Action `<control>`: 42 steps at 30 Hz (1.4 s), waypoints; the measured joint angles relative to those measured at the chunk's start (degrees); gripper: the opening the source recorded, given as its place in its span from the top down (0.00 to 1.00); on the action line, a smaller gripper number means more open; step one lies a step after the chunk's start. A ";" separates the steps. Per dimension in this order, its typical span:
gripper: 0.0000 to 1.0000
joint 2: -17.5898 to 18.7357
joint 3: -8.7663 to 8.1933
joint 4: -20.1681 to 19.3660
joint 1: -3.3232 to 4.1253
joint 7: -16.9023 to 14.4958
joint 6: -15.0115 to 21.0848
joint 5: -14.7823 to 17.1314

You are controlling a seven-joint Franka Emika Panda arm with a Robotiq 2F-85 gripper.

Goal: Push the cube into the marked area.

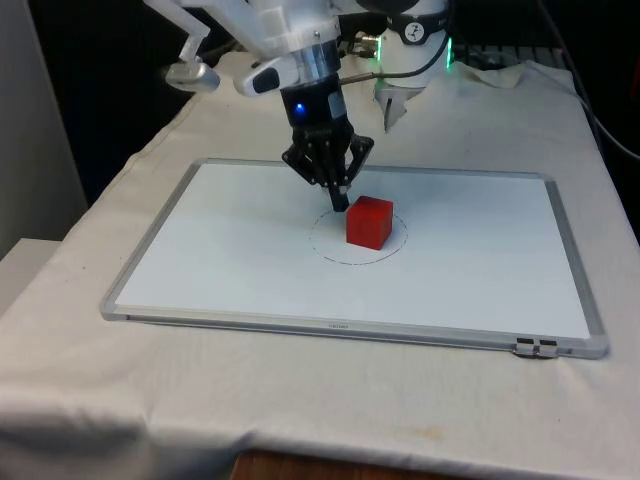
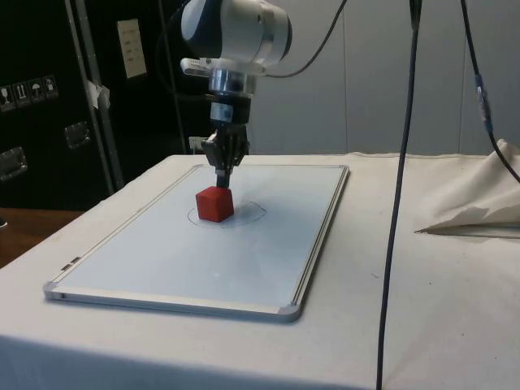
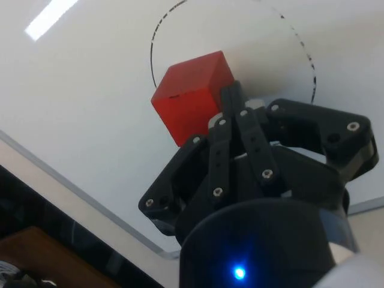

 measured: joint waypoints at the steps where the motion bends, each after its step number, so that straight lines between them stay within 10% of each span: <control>1: 1.00 0.00 0.00 0.00 0.00 0.00 0.00 0.00; 42: 1.00 -7.33 -0.69 2.23 0.29 2.98 -1.60 -15.64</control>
